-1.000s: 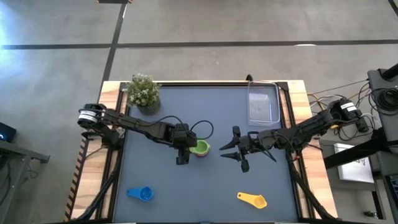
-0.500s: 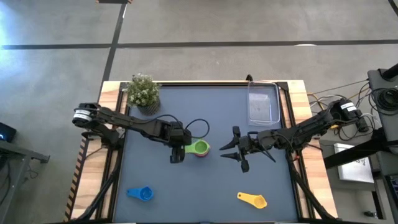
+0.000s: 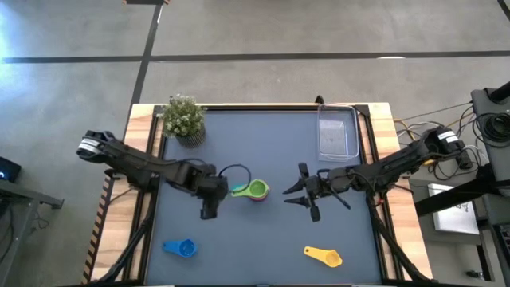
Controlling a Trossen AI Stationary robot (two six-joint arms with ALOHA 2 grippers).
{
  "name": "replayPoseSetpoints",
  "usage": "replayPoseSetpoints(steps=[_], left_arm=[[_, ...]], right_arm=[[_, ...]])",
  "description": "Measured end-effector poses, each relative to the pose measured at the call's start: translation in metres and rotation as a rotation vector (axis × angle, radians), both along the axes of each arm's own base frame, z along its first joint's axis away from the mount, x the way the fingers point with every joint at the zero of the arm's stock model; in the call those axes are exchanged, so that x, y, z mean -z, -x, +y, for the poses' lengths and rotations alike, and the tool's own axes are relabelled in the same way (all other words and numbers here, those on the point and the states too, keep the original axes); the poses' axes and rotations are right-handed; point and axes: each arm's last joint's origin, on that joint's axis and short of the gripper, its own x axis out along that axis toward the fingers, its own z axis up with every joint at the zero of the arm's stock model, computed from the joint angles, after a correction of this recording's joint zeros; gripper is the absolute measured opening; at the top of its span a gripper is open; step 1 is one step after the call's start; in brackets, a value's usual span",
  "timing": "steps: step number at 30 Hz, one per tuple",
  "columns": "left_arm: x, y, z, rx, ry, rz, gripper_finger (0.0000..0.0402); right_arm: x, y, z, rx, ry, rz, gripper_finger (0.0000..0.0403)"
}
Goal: Nest measuring cups in basket
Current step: Stack the blue measuring cup on top of the green measuring cup
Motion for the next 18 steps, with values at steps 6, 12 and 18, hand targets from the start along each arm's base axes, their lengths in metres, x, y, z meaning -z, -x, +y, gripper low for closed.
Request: replayPoseSetpoints(steps=[6, 12, 18], left_arm=[[0.003, 0.028, -0.035, 0.004, 0.057, 0.009, 0.0197], [0.011, 0.051, -0.066, -0.029, 0.108, 0.039, 0.0197], [0.022, 0.072, -0.085, -0.077, 0.136, 0.082, 0.0197]], right_arm=[[-0.019, 0.019, -0.004, -0.016, -0.017, -0.007, 0.0112], [-0.034, 0.036, 0.002, -0.072, -0.016, -0.073, 0.0112], [-0.032, 0.039, 0.008, -0.090, -0.006, -0.070, 0.0112]])
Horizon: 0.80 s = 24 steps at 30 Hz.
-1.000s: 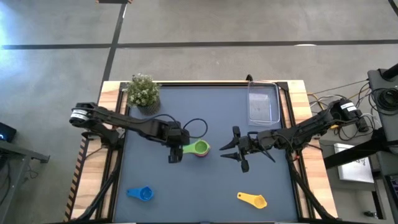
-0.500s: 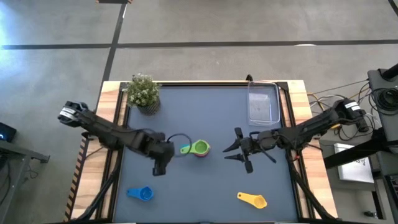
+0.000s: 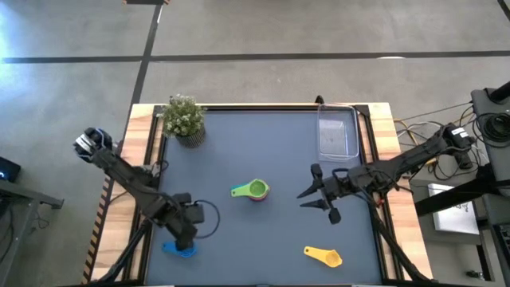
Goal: Nest measuring cups in basket
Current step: Stack the blue measuring cup on top of the green measuring cup
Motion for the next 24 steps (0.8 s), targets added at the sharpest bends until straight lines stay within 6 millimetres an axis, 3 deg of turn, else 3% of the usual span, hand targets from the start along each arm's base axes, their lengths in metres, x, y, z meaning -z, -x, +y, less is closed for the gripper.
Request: replayPoseSetpoints(steps=[13, 24], left_arm=[[0.026, 0.026, -0.010, -0.084, 0.068, 0.113, 0.0197], [0.051, 0.030, -0.013, -0.102, 0.202, 0.082, 0.0197]], right_arm=[[0.000, 0.000, 0.000, 0.003, 0.007, -0.002, 0.0112], [0.001, -0.001, 0.000, 0.003, 0.007, 0.003, 0.0112]])
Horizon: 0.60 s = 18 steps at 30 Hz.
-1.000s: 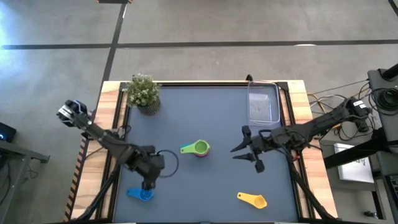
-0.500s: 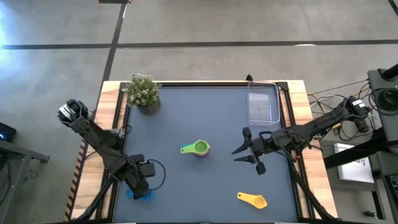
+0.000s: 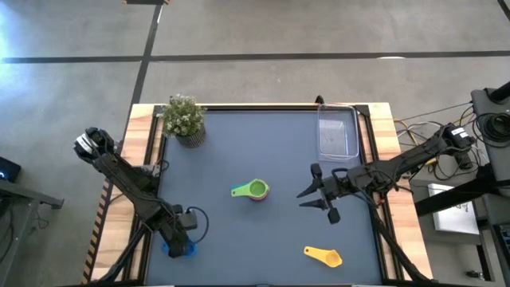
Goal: Nest measuring cups in basket
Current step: Stack the blue measuring cup on top of the green measuring cup
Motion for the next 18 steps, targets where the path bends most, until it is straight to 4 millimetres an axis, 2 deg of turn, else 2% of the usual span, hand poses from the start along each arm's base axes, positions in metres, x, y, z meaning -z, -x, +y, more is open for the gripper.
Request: replayPoseSetpoints(steps=[5, 9, 13, 18], left_arm=[[0.0056, 0.0031, 0.0033, -0.018, -0.012, 0.022, 0.0192], [0.0082, 0.0051, 0.0045, -0.012, -0.004, 0.046, 0.0164], [0.0076, 0.0050, 0.0040, 0.001, 0.001, 0.049, 0.0111], [0.0016, 0.0013, 0.0012, 0.029, 0.014, 0.032, 0.0022]], right_arm=[[0.0000, 0.0000, 0.0000, 0.001, 0.000, 0.000, 0.0112], [-0.0001, 0.0000, 0.0000, 0.001, 0.000, -0.001, 0.0112], [-0.0001, -0.0001, -0.0001, 0.005, 0.001, -0.001, 0.0112], [0.0000, -0.0002, -0.0008, 0.026, 0.006, -0.002, 0.0112]])
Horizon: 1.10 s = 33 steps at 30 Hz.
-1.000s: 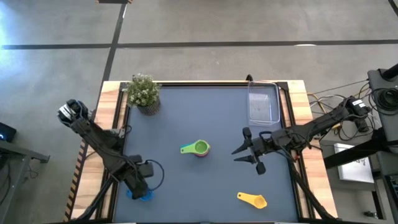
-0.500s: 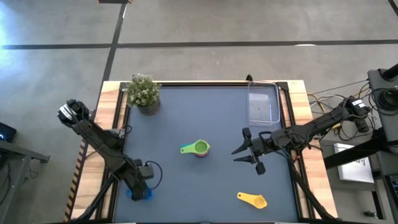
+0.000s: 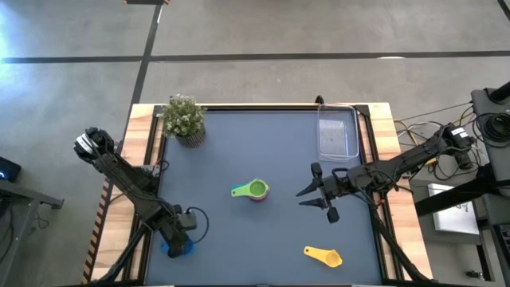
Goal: Nest measuring cups in basket
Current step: Stack the blue measuring cup on top of the green measuring cup
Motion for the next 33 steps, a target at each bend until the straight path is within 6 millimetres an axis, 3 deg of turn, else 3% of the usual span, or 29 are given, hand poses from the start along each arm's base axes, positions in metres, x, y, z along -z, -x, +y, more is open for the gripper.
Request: replayPoseSetpoints(steps=[8, 16, 22, 27, 33], left_arm=[[-0.004, -0.017, 0.013, -0.027, -0.033, -0.055, 0.0003], [-0.008, -0.052, 0.056, 0.007, -0.058, -0.116, 0.0001], [-0.034, -0.086, 0.091, 0.050, -0.068, -0.249, 0.0001], [-0.064, -0.114, 0.122, -0.026, -0.105, -0.337, 0.0001], [-0.078, -0.150, 0.151, -0.006, -0.180, -0.329, 0.0000]], right_arm=[[0.000, 0.000, 0.000, 0.000, 0.000, 0.000, 0.0112], [0.000, 0.000, -0.001, 0.027, 0.015, -0.005, 0.0112], [0.000, 0.000, -0.001, 0.033, 0.018, -0.005, 0.0112], [0.001, 0.000, -0.001, 0.033, 0.022, -0.002, 0.0112], [0.001, 0.000, -0.001, 0.033, 0.022, -0.001, 0.0112]])
